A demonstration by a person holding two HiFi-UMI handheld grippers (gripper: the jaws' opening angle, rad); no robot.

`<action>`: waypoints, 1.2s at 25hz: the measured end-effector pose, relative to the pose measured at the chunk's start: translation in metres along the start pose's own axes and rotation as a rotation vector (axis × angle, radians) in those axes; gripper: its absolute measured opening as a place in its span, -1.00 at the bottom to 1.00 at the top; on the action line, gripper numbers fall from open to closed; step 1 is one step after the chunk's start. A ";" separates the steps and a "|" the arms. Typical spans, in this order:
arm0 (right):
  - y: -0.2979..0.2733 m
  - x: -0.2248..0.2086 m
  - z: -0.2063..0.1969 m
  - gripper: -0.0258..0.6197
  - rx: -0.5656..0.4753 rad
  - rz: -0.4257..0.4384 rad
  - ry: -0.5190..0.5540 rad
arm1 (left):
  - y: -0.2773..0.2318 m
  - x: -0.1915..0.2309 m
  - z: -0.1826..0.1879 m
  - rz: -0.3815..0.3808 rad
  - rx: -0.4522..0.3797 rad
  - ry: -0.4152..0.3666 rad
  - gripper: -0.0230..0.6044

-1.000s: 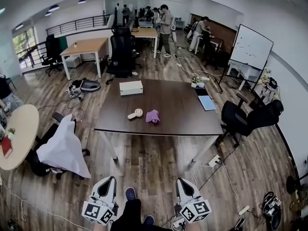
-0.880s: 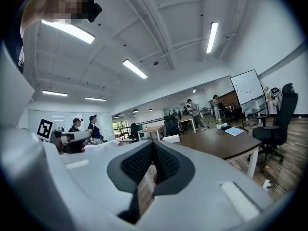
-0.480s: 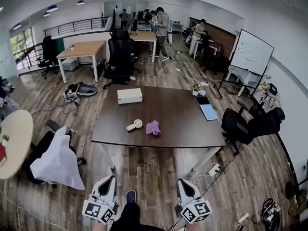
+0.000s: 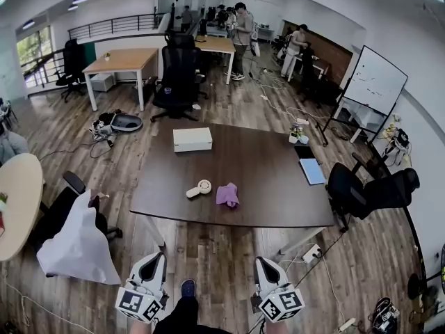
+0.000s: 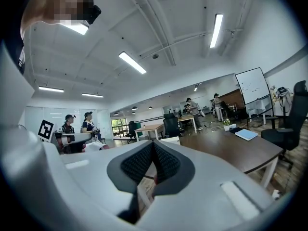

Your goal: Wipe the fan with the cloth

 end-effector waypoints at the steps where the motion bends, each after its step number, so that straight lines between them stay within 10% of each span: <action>1: -0.009 -0.003 0.003 -0.89 0.003 -0.002 -0.002 | -0.008 0.004 0.002 -0.002 0.004 0.001 -0.94; 17: -0.158 -0.015 0.040 -0.89 -0.019 -0.090 -0.007 | -0.143 0.125 0.047 -0.075 -0.019 -0.030 -0.94; 30: -0.211 -0.054 0.056 -0.89 -0.008 -0.131 -0.010 | -0.228 0.138 0.048 -0.133 0.005 -0.033 -0.94</action>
Point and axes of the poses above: the fingertips, and each gripper's own axes: y backward along the fingers, x to its left, z out of its top, the point moved 9 cm from there along y, backward along the fingers, and after that the axes turned 4 degrees about -y, right-handed, at the moved point
